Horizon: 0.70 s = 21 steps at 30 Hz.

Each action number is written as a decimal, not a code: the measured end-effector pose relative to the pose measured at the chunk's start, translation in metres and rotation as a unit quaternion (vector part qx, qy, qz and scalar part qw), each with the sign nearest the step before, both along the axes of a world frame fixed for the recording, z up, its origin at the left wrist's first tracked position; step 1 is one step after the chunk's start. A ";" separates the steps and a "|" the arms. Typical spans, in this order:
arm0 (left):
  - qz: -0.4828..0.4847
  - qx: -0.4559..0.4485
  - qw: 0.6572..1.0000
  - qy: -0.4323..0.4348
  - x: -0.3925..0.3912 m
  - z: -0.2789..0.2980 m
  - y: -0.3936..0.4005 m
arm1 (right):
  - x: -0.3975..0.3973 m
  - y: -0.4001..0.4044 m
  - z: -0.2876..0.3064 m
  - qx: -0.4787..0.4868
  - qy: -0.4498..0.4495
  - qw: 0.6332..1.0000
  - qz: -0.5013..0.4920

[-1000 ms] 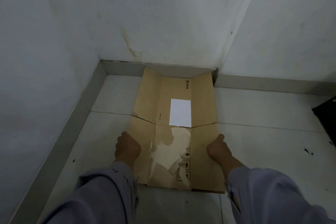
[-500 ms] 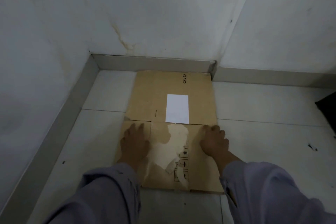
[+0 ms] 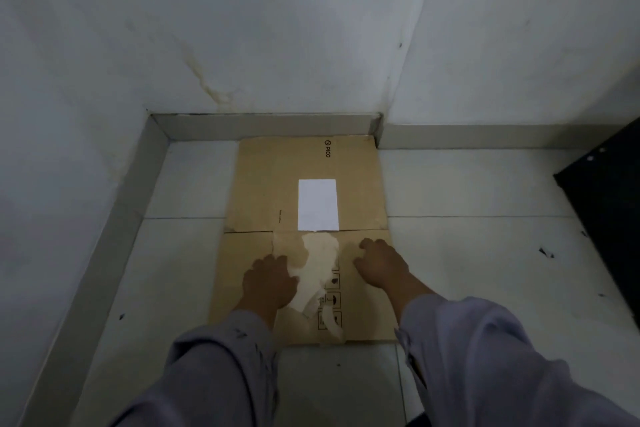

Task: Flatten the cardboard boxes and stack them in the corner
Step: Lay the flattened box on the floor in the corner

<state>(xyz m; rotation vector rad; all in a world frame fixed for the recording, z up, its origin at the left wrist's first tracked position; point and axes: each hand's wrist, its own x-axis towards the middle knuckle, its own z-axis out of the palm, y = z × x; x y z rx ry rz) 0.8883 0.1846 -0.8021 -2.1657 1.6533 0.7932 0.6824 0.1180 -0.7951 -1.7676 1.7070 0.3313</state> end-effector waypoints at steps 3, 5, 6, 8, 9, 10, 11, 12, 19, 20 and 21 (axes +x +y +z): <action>-0.033 0.007 0.999 0.017 -0.016 0.058 0.011 | -0.008 0.023 0.049 0.003 -0.005 1.000 0.005; -0.047 0.034 0.997 0.040 -0.024 0.104 0.017 | -0.014 0.037 0.091 0.011 0.001 1.000 -0.003; -0.050 0.044 0.996 0.051 -0.028 0.129 0.019 | -0.017 0.043 0.115 0.011 0.001 1.000 -0.010; -0.056 0.047 0.995 0.062 -0.036 0.182 0.021 | -0.022 0.051 0.168 0.004 -0.006 1.000 -0.028; -0.060 0.045 0.995 0.065 -0.041 0.211 0.021 | -0.025 0.055 0.195 -0.005 -0.012 0.999 -0.038; -0.064 0.046 0.995 0.068 -0.045 0.240 0.021 | -0.029 0.058 0.224 -0.016 -0.017 0.999 -0.047; -0.068 0.048 0.994 0.071 -0.051 0.270 0.020 | -0.034 0.061 0.255 -0.027 -0.019 0.998 -0.056; -0.074 0.049 0.993 0.072 -0.056 0.301 0.019 | -0.038 0.063 0.286 -0.035 -0.021 0.997 -0.063; -0.131 0.060 0.987 0.068 -0.090 0.512 0.014 | -0.075 0.080 0.496 -0.087 -0.053 0.991 -0.092; -0.141 0.057 0.986 0.069 -0.097 0.538 0.012 | -0.081 0.084 0.521 -0.095 -0.057 0.989 -0.099; -0.154 0.051 0.984 0.070 -0.104 0.564 0.010 | -0.087 0.090 0.542 -0.101 -0.059 0.987 -0.107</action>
